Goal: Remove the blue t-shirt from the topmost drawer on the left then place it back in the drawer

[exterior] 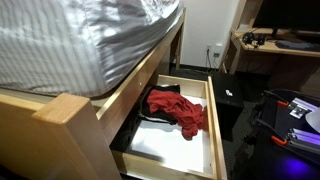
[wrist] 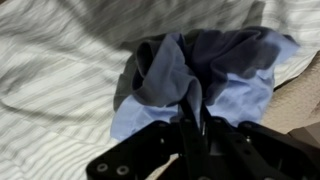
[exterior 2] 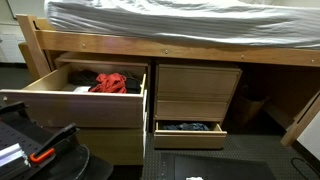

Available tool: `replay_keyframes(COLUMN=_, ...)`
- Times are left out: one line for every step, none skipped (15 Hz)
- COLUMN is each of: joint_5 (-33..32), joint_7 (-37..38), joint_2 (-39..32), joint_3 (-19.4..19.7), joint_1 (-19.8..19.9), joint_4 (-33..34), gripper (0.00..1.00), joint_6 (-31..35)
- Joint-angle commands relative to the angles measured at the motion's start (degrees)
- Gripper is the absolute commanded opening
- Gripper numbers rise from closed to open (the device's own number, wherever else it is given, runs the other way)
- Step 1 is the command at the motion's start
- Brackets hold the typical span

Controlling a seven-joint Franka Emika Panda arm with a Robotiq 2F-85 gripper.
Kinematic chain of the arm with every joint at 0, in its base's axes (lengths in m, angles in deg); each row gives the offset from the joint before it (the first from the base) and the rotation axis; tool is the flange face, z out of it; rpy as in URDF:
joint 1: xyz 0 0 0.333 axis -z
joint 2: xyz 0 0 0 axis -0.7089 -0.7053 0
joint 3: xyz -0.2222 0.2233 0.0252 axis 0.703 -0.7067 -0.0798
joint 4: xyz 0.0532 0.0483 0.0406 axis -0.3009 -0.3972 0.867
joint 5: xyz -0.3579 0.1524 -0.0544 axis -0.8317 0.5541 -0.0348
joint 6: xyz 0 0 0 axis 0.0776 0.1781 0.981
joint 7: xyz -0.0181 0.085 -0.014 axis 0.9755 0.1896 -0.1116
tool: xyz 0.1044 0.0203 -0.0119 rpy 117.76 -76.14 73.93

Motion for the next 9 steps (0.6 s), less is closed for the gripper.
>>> replay_keyframes(joint_5=-1.43, joint_7=5.74, joint_2=1.62, joint_3=0.27, joint_1=1.2, joint_4=6.78, gripper=0.02, joint_6=-13.31)
replay_keyframes(joint_5=-0.06, joint_7=7.26, joint_2=4.66, joint_3=-0.07, joint_1=1.62, joint_4=4.38, gripper=0.02, joint_6=-17.1)
replay_keyframes(joint_5=0.96, joint_7=8.55, joint_2=5.37, joint_3=-0.44, joint_1=2.04, joint_4=5.99, gripper=0.02, joint_6=-21.62)
replay_keyframes(joint_5=2.79, joint_7=9.19, joint_2=6.46, joint_3=-1.06, joint_1=2.73, joint_4=7.16, gripper=0.02, joint_6=-26.18)
replay_keyframes(joint_5=3.58, joint_7=10.8, joint_2=7.44, joint_3=-1.26, joint_1=3.13, joint_4=8.54, gripper=0.02, joint_6=-30.8)
replay_keyframes(joint_5=4.7, joint_7=12.56, joint_2=8.3, joint_3=-1.43, joint_1=3.5, joint_4=10.3, gripper=0.02, joint_6=-35.5)
replay_keyframes(joint_5=5.37, joint_7=14.25, joint_2=8.67, joint_3=-1.47, joint_1=3.77, joint_4=13.21, gripper=0.02, joint_6=-40.26)
replay_keyframes(joint_5=6.01, joint_7=15.84, joint_2=8.88, joint_3=-1.48, joint_1=4.07, joint_4=16.42, gripper=0.02, joint_6=-44.91)
replay_keyframes(joint_5=6.73, joint_7=17.47, joint_2=8.7, joint_3=-1.51, joint_1=4.33, joint_4=20.03, gripper=0.02, joint_6=-49.42)
